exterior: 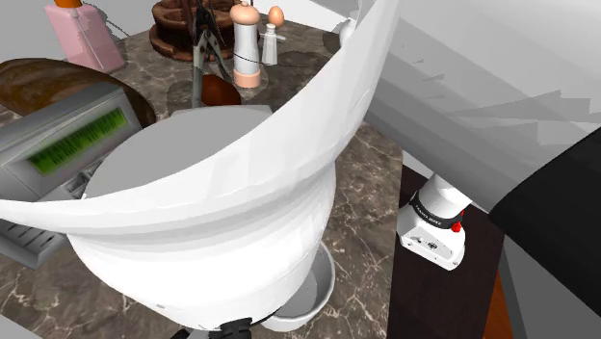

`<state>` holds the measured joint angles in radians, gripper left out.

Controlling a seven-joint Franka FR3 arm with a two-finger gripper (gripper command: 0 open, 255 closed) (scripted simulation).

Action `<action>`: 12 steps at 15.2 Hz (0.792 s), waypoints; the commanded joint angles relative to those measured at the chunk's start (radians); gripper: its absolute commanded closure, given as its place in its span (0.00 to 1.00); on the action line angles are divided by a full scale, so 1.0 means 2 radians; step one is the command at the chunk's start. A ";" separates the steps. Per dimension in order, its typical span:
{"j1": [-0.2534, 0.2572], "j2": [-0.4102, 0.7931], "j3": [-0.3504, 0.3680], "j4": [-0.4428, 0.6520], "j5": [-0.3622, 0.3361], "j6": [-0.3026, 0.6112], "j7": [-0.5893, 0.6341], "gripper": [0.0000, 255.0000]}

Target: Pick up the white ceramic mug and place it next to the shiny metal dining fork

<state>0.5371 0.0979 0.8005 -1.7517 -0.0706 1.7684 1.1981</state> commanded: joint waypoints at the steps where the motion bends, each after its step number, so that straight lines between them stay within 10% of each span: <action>1: 0.000 0.000 0.000 0.000 0.000 0.000 0.000 0.00; 12: 0.005 0.009 0.002 0.072 -0.005 -0.066 0.003 0.00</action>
<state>0.5480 0.1152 0.8051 -1.6086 -0.0814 1.6372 1.2049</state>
